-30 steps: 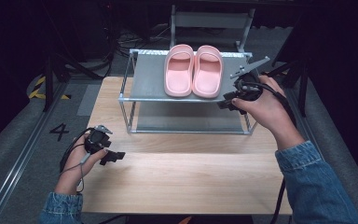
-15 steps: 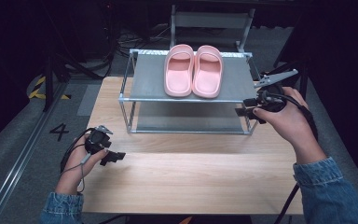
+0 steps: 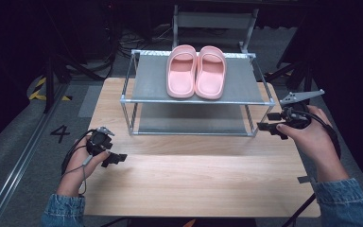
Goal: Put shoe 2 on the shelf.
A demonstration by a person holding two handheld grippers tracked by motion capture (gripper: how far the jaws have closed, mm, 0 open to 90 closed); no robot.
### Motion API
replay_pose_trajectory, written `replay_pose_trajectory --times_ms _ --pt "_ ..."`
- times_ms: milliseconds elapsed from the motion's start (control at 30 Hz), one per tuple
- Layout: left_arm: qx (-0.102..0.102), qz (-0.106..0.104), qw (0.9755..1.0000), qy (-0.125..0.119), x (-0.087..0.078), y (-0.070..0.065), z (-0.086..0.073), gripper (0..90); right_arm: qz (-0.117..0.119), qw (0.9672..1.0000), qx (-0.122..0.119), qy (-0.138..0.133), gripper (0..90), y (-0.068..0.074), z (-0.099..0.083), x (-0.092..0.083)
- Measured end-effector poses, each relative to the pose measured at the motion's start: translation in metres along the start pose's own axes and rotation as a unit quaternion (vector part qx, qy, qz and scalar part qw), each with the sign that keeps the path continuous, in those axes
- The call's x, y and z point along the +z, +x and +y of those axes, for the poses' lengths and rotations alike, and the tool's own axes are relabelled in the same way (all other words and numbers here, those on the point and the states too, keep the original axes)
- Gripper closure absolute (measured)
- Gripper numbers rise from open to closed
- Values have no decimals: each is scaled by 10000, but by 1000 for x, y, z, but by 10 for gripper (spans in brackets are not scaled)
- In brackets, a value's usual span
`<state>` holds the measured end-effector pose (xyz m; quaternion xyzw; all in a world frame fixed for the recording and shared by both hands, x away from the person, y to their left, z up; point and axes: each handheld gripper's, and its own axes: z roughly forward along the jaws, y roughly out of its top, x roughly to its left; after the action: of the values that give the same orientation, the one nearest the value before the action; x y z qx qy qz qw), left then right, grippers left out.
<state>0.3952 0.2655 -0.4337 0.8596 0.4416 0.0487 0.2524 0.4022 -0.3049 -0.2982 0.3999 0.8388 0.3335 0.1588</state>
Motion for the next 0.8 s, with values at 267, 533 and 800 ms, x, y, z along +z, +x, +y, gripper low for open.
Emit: replay_pose_trajectory --times_ms 267,533,800 --pt "28 -17 10000 43 3 -1 1 182 -66 9995 258 146 408 -12 -28 6" --pt "10 23 9999 103 4 1 0 179 -172 9982 444 358 400 -20 -54 18" --pt "-6 47 10000 81 3 2 -1 179 -220 9964 578 575 395 -23 -74 32"
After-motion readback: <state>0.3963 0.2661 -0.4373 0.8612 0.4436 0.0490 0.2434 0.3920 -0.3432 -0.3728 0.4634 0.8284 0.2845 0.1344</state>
